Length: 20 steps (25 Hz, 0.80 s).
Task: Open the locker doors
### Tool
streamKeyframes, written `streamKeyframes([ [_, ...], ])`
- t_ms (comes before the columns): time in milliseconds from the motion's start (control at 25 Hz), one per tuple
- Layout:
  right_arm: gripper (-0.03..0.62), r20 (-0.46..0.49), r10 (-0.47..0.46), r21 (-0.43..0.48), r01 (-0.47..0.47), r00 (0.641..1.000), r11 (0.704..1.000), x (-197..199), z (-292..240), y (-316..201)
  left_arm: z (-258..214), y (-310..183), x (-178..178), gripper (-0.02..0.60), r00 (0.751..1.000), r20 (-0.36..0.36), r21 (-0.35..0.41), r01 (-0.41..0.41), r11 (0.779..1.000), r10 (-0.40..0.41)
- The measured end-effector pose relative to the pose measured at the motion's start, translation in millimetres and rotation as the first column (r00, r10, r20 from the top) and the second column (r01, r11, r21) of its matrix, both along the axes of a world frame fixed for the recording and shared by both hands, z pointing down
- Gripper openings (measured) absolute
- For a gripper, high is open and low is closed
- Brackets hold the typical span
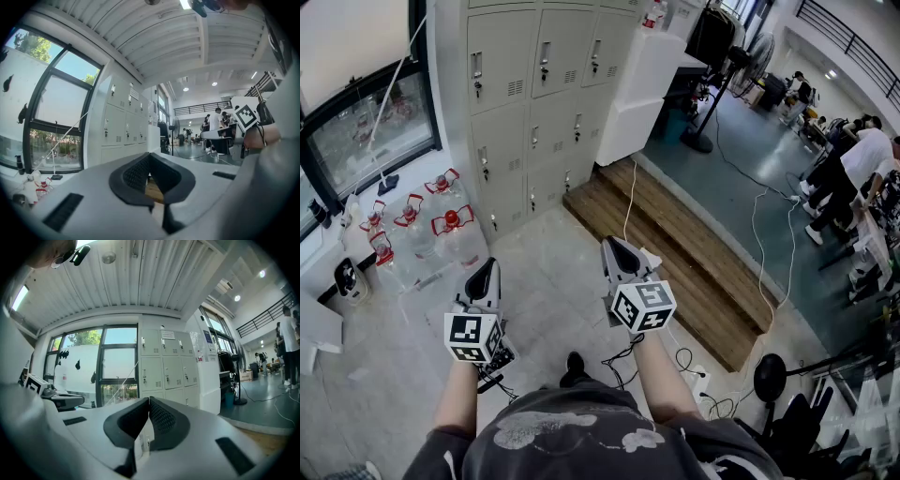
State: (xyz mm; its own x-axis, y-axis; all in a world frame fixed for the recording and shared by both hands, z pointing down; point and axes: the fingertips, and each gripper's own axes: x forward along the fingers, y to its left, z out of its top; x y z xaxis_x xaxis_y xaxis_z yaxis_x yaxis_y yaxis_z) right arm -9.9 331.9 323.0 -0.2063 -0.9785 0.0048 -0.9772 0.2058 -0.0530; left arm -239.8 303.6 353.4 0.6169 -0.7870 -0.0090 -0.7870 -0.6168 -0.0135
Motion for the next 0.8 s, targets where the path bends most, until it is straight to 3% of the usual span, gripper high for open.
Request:
streamKeyframes([
  [440,0.031,-0.005,-0.006,-0.002,0.006,1.0,1.0,-17,4,6,2,11,-27,0.009,0.999,-0.001,-0.003,0.033,0.999,-0.033],
  [680,0.032,-0.004,-0.012,-0.064,0.012,1.0,0.998,-29,33,15,35,27,-43,0.009,0.998,-0.008,-0.08,0.055,0.995,-0.056],
  [800,0.031,0.002,0.011,-0.063,-0.011,1.0,0.998,-21,35,17,35,30,-47,0.009,0.997,-0.024,-0.081,0.064,0.995,-0.067],
])
